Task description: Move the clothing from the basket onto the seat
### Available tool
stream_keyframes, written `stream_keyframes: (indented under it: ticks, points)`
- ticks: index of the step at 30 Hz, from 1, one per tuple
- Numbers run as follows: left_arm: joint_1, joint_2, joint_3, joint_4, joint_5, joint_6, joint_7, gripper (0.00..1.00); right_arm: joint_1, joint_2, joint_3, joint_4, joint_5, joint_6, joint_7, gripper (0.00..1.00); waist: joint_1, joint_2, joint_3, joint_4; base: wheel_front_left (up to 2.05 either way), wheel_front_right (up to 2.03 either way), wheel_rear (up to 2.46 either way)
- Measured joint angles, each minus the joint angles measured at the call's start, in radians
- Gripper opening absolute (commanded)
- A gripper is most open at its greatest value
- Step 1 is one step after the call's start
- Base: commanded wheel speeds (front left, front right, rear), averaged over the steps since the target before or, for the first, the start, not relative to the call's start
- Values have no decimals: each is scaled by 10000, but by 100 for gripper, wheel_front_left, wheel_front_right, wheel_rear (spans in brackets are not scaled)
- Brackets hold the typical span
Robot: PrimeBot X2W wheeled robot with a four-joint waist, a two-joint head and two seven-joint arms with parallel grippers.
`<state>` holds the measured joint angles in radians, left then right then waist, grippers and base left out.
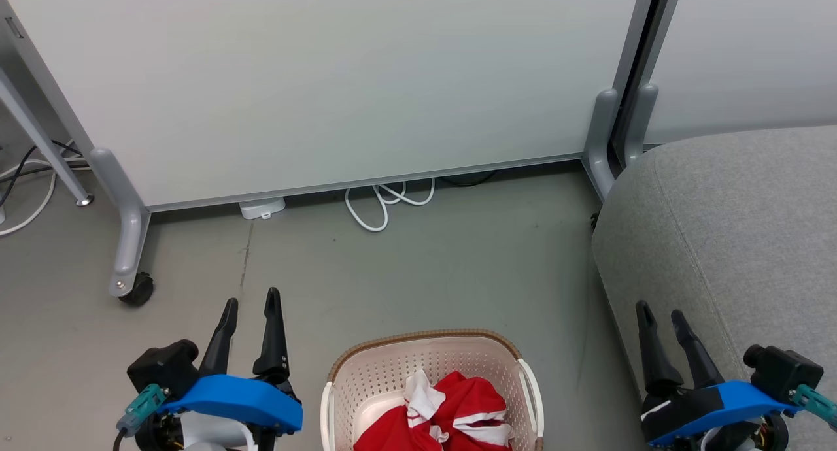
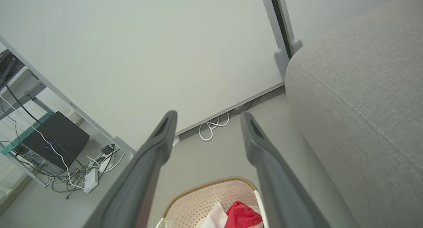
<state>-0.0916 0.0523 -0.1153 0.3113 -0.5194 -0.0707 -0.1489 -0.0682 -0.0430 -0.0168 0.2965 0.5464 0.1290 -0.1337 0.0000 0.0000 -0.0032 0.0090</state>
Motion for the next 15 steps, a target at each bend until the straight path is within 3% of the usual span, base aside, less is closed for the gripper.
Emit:
stream_keyframes:
  ticks: [15]
  points:
    - [-92,-4,-234,171,1319,-4,-380,100,-58,-8,38,75,-1440,2,-288,100,0,0,-25,3,0,0,0]
